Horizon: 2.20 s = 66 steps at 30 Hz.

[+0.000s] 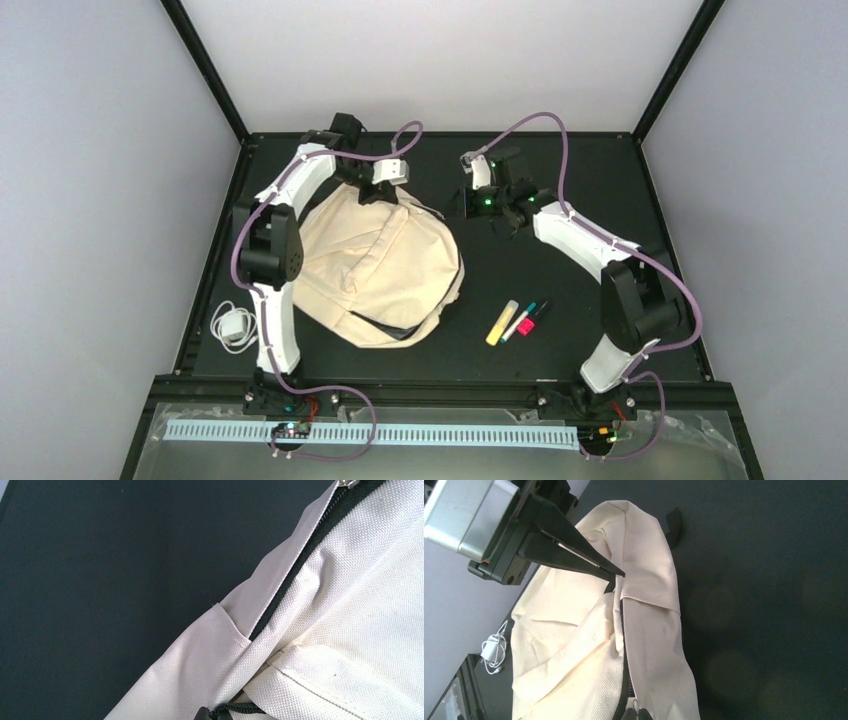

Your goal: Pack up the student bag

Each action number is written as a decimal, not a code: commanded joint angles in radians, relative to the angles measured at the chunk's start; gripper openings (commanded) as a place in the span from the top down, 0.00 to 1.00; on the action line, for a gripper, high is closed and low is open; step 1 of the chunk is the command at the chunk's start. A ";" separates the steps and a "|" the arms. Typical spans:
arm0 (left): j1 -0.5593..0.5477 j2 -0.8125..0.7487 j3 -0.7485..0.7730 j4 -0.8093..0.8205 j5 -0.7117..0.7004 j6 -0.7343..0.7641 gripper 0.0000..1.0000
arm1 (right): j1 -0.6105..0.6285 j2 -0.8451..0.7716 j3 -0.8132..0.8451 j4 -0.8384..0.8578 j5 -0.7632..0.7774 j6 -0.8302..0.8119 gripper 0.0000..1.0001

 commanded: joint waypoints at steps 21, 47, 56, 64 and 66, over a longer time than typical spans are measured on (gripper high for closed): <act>-0.150 0.177 0.288 -0.244 0.142 0.117 0.01 | -0.022 0.029 0.149 -0.052 -0.085 -0.001 0.99; 0.084 0.034 0.252 -0.178 0.105 -0.054 0.98 | -0.089 -0.192 -0.086 -0.085 -0.099 -0.018 0.99; 0.144 -0.013 0.248 0.027 0.131 -0.319 0.99 | -0.089 -0.261 -0.167 -0.208 -0.163 -0.115 0.99; 0.178 -0.026 0.202 -0.022 0.215 -0.315 0.98 | -0.089 -0.221 -0.279 -0.220 -0.102 -0.157 0.99; 0.177 -0.038 0.183 -0.040 0.196 -0.290 0.98 | -0.089 -0.215 -0.275 -0.216 -0.101 -0.161 0.99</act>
